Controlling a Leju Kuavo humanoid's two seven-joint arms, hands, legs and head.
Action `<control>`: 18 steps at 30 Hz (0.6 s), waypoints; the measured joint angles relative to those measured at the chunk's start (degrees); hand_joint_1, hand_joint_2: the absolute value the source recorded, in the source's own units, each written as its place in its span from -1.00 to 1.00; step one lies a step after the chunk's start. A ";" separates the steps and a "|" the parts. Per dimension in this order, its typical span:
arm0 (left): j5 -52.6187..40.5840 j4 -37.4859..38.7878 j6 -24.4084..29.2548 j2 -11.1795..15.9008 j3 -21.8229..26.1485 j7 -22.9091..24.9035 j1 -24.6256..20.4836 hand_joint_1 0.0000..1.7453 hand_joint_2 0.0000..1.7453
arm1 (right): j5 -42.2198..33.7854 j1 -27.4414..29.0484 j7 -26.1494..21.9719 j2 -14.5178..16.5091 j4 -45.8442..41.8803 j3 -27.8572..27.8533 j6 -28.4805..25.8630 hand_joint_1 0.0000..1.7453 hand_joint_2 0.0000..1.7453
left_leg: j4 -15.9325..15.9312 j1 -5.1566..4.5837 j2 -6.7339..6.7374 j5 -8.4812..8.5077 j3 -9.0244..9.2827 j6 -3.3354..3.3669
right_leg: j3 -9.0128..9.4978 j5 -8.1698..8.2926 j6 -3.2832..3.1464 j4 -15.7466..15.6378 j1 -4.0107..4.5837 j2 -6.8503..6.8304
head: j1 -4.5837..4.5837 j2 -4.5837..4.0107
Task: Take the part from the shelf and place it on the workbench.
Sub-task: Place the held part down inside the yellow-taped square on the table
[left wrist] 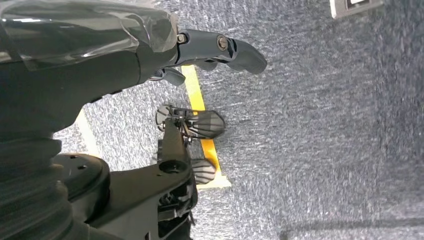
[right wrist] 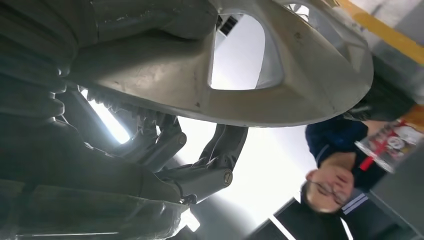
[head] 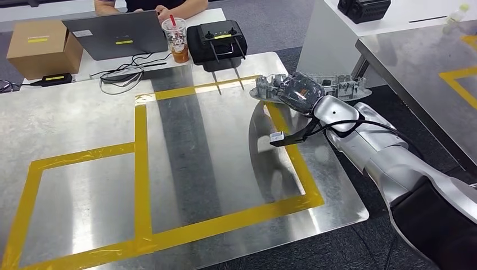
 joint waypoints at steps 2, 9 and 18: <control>0.29 0.02 -0.02 0.04 -0.33 -0.06 0.11 -1.00 1.00 | 0.76 0.78 -0.04 -0.04 0.02 0.68 -1.67 1.00 1.00 | 0.05 -0.09 -0.15 0.00 -0.01 0.02 | -1.68 -0.80 0.33 3.66 0.02 -0.01 | 0.02 0.00; 0.46 0.05 -0.08 0.10 -0.77 -0.13 0.20 -1.00 1.00 | 1.51 0.92 -0.10 0.01 0.04 2.38 -3.48 1.00 1.00 | 0.94 -0.54 -0.26 -0.39 -0.44 -1.13 | 6.58 5.22 0.27 -12.71 0.52 -0.21 | -0.11 0.00; 1.52 0.04 -0.13 0.55 -2.31 -0.31 0.24 -1.00 1.00 | 1.93 1.81 -2.40 -0.87 -2.44 3.37 -5.29 1.00 1.00 | 16.02 0.61 -0.03 -6.73 -7.51 -3.45 | 6.84 5.66 -0.91 -13.06 -0.12 -0.14 | -0.48 0.00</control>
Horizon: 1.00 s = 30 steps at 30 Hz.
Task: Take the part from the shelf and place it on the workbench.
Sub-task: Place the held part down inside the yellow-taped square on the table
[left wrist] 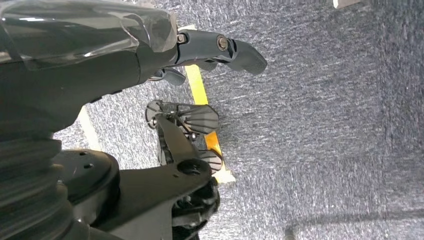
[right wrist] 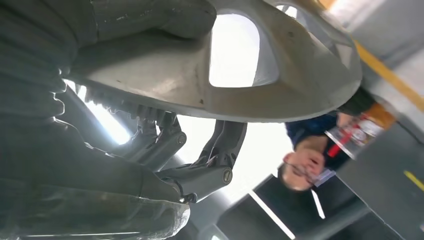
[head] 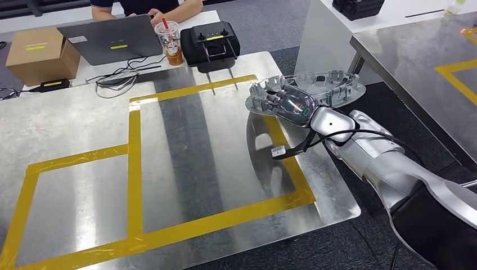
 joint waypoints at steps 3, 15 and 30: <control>0.12 -0.11 0.22 0.22 -0.97 0.00 -0.21 -1.00 1.00 | 0.01 1.13 -3.07 -1.59 -5.06 -1.69 -0.12 1.00 1.00 | -10.93 0.06 0.09 4.86 5.53 0.38 | 0.00 -0.02 0.15 0.02 0.13 0.24 | 0.02 0.00; 0.48 -0.52 0.42 0.21 -4.08 0.21 -1.28 -1.00 1.00 | 0.15 6.59 -12.65 -3.69 -17.75 -10.91 -0.41 1.00 1.00 | -15.87 -0.54 -0.14 6.36 7.80 3.33 | -8.07 -6.18 1.21 16.13 0.15 0.09 | 0.24 0.00; 1.12 -0.52 0.39 0.28 -5.28 0.20 -1.09 -1.00 1.00 | -0.27 7.40 -14.85 -1.63 -20.68 -14.06 -0.45 1.00 1.00 | 1.29 -0.16 -0.03 -0.77 -0.52 -0.01 | 0.03 -0.48 0.00 0.34 0.14 -0.19 | -0.17 0.00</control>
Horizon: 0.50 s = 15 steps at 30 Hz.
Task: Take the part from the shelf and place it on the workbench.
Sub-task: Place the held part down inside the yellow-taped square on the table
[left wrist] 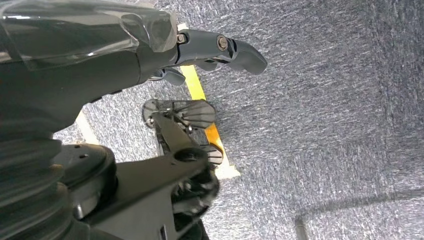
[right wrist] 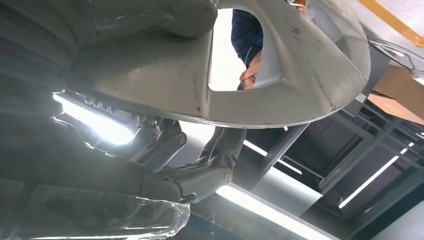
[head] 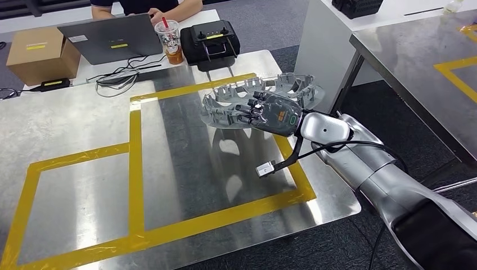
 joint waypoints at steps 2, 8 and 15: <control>0.08 0.01 0.01 0.07 -0.14 -0.09 0.04 -1.00 1.00 | -0.21 0.20 -0.79 0.62 -0.26 -0.36 0.00 1.00 1.00 | -5.90 0.03 0.06 3.57 2.82 0.23 | 0.13 -0.02 0.03 0.00 0.01 0.10 | 0.00 0.00; 0.12 0.01 0.09 0.27 -1.49 -0.71 0.57 -1.00 1.00 | -1.28 2.21 -3.89 4.24 -2.09 -3.41 0.00 1.00 1.00 | -16.41 -0.50 0.12 6.44 8.07 1.76 | -0.46 0.16 0.91 -0.08 0.37 0.33 | 0.04 0.00; -0.75 0.02 0.31 0.21 -4.52 -1.43 1.20 -1.00 1.00 | -1.58 7.16 -9.57 7.23 -3.61 -9.53 0.00 1.00 1.00 | -17.26 -0.32 -0.30 7.02 8.44 3.24 | -8.28 -6.62 0.78 16.75 0.42 0.02 | 0.16 0.00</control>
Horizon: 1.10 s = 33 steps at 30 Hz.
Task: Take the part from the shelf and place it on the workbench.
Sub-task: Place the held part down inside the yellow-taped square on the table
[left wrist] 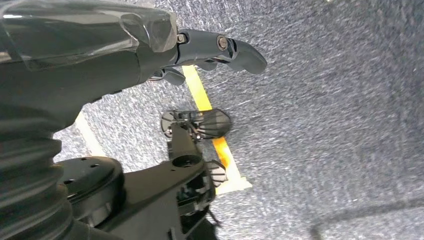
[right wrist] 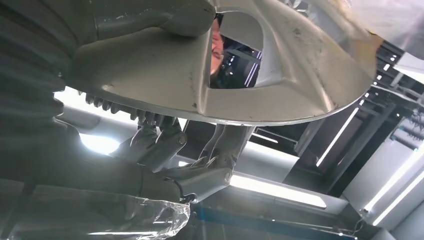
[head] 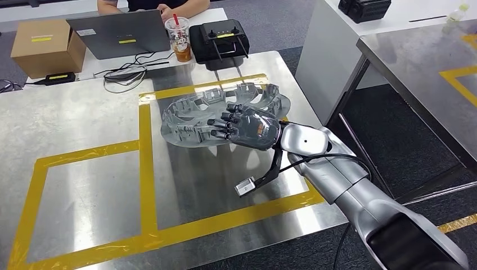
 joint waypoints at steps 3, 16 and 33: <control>-0.35 0.01 -0.04 0.06 -1.35 -0.08 0.11 -1.00 1.00 | -0.15 1.46 -1.36 1.07 -0.26 -2.66 0.00 1.00 1.00 | 0.31 -0.04 -0.21 -0.13 -0.05 -0.21 | 4.72 3.75 0.95 -9.52 -0.02 -0.06 | 0.03 0.00; 2.29 0.21 4.12 2.36 -3.50 0.55 1.71 -1.00 -1.00 | -6.05 5.47 -1.93 5.93 -1.42 -7.06 -0.25 -1.00 -1.00 | 16.37 0.51 0.21 -6.73 -7.94 -3.49 | 8.79 6.33 -1.50 -17.02 -0.20 0.17 | -0.52 0.00; 8.01 -1.46 7.13 3.86 -6.89 0.42 0.99 -1.00 -1.00 | -26.00 -1.21 7.04 6.89 16.52 -21.42 5.02 -1.00 -1.00 | -0.02 -0.11 0.09 0.50 0.00 0.03 | 4.44 2.53 0.67 -7.20 0.00 0.17 | -0.20 0.00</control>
